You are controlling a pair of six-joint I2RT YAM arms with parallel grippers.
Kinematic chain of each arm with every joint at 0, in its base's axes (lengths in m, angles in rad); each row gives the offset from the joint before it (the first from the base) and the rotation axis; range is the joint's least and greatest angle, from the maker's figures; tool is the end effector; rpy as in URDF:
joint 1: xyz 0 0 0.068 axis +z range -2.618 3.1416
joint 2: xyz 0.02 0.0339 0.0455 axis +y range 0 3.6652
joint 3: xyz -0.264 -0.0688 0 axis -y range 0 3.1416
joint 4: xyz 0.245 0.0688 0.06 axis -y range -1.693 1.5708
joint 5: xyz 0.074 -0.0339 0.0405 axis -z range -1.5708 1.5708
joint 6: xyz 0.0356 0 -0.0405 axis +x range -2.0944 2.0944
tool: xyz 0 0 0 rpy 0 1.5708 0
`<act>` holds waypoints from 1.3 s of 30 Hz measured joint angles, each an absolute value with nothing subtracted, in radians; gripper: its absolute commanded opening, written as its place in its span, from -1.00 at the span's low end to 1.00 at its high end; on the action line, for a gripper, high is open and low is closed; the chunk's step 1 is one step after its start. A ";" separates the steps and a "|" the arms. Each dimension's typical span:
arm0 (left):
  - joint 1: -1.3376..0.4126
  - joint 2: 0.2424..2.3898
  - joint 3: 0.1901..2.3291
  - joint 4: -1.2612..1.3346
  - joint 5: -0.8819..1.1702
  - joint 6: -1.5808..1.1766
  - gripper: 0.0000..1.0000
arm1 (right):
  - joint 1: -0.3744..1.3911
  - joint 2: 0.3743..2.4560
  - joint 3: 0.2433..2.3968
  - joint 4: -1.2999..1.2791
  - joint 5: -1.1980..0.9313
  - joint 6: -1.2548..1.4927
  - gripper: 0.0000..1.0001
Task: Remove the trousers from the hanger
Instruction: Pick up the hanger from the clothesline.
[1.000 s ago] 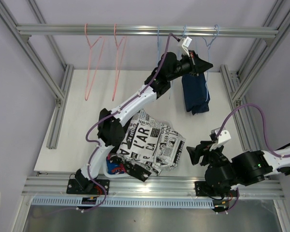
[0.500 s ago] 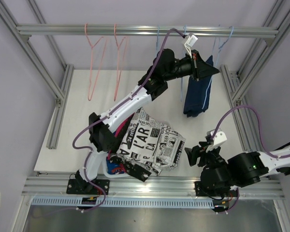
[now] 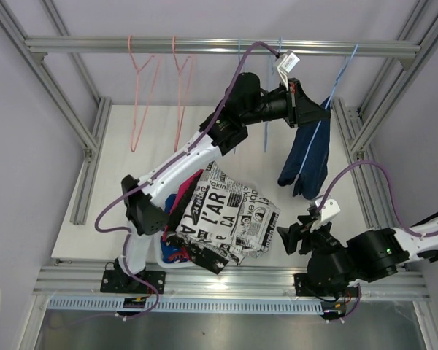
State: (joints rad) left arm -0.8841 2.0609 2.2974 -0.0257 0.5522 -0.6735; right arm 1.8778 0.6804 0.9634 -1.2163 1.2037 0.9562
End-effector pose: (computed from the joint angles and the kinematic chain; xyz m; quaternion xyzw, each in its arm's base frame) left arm 0.2838 -0.3756 0.4840 0.2744 0.5793 -0.6475 0.4121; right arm 0.0060 0.0910 0.3359 -0.1892 0.7800 0.1729 0.5709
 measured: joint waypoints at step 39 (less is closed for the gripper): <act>-1.056 0.898 1.358 -0.263 -0.106 -0.474 -0.99 | 2.047 0.816 1.159 -0.632 0.756 0.406 0.51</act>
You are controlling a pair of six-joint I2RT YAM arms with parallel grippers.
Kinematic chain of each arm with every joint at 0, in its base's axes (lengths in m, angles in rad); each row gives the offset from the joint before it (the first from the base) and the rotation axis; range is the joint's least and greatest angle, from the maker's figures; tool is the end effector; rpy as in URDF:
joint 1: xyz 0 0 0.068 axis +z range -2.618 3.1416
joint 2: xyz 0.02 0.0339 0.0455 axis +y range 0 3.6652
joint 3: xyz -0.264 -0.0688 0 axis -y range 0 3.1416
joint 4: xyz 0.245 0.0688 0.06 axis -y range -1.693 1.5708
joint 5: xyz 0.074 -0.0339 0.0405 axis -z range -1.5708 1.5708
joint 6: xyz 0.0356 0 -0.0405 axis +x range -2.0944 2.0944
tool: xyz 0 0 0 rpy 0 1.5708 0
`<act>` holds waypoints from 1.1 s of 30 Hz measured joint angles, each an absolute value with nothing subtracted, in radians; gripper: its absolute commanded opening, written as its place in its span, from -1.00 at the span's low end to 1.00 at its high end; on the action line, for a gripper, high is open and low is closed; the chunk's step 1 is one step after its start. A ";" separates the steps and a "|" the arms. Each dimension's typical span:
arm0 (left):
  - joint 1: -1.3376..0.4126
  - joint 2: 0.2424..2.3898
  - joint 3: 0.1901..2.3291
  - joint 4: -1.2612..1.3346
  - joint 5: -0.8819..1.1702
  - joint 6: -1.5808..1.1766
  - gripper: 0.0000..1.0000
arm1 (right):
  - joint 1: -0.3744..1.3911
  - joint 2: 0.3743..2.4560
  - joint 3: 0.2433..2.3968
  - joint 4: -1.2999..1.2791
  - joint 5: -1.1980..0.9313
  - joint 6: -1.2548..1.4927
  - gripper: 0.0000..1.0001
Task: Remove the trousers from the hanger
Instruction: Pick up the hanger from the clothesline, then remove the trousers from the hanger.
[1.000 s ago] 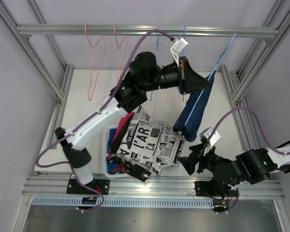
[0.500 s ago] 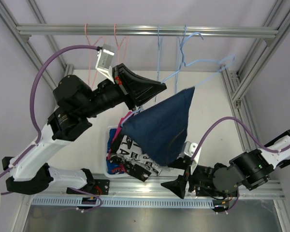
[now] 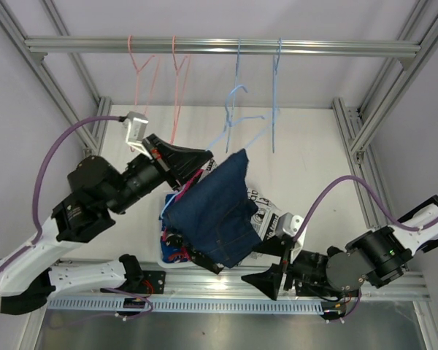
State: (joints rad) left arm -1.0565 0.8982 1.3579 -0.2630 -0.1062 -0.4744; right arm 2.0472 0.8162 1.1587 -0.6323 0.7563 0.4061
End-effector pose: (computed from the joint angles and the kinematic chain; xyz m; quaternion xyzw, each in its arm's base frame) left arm 0.0799 -0.1338 0.5039 0.1424 0.6185 -0.5106 0.5800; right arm -0.0450 0.1405 0.4161 -0.3947 0.6695 0.4229 0.4660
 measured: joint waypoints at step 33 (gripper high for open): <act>-1.346 1.098 1.641 -0.284 -1.068 -0.247 -0.99 | 1.960 1.348 1.404 -0.225 1.441 0.011 0.65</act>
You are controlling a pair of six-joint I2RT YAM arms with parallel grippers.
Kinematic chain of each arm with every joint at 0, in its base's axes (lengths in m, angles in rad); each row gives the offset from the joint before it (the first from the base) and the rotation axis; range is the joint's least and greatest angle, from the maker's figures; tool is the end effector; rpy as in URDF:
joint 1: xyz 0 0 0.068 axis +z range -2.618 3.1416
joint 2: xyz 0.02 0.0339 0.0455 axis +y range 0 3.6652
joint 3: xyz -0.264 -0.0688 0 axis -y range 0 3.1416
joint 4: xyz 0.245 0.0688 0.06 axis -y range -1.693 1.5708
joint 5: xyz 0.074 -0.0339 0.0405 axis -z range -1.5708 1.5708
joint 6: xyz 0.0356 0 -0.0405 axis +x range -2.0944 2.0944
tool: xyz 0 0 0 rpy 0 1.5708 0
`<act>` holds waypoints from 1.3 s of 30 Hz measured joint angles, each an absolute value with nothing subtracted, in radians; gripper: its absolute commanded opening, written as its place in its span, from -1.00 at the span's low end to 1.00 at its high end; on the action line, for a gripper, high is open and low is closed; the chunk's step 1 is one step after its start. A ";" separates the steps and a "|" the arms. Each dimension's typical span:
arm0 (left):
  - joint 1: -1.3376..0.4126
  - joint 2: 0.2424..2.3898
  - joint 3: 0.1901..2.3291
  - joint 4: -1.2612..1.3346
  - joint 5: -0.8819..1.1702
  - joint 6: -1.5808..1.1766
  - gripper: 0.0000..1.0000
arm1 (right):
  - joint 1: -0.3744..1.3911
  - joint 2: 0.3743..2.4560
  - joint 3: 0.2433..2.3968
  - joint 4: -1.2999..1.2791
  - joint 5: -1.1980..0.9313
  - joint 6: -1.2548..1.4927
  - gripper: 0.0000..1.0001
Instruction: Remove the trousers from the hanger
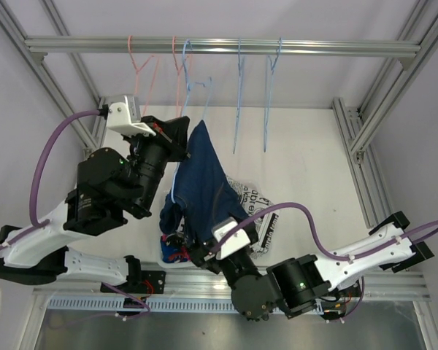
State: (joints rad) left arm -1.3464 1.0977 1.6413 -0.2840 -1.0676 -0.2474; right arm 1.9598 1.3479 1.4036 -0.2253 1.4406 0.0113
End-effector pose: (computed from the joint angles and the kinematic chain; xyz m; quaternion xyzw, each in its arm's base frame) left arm 0.0674 -0.1554 0.5500 -0.0699 0.6582 -0.2713 0.6988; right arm -0.0737 0.2729 0.4312 -0.2364 0.6746 0.1254 0.6880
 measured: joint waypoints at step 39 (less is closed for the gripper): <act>-1.370 1.152 1.642 -0.138 -1.158 -0.070 -0.99 | 1.505 1.383 1.270 0.209 1.088 -0.189 0.48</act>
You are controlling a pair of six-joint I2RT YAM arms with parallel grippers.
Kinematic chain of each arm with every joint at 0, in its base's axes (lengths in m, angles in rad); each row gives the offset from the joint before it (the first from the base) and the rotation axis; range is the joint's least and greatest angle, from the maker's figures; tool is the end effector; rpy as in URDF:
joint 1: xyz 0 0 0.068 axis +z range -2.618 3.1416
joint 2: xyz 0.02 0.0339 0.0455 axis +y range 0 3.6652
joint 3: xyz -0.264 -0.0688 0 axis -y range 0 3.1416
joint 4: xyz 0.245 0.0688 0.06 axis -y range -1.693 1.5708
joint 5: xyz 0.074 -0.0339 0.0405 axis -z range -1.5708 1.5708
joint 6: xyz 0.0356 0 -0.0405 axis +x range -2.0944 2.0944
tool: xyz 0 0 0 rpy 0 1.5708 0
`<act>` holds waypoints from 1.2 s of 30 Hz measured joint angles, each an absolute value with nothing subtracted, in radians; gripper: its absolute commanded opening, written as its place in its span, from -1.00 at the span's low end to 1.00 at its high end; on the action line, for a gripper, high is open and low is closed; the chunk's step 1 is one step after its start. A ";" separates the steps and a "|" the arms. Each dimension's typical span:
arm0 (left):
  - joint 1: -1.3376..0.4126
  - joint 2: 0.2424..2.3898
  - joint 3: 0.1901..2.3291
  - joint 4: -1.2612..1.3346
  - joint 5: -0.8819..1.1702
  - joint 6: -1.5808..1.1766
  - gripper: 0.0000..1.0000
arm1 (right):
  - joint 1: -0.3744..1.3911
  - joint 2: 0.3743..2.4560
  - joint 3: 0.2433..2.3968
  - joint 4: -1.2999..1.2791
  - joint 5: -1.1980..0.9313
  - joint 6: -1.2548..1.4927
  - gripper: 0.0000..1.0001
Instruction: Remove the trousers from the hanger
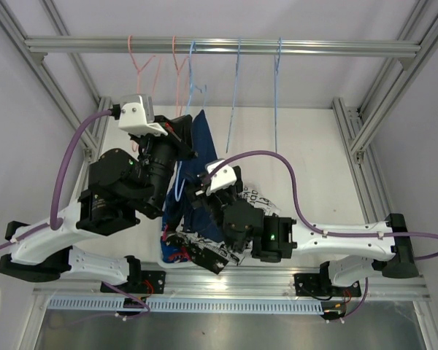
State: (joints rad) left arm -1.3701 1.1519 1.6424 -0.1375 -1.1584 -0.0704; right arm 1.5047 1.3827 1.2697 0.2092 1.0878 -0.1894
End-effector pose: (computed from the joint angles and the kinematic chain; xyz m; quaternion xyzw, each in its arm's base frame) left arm 0.0685 -0.1731 0.5535 -0.0678 0.6528 -0.2175 0.7225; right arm 0.0520 0.3082 0.4135 -0.1774 0.6680 0.1119 0.7140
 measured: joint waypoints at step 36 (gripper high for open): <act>-1.379 1.053 1.433 -0.371 -1.172 -0.416 -0.99 | 1.620 1.379 1.551 0.227 1.118 -0.592 -1.00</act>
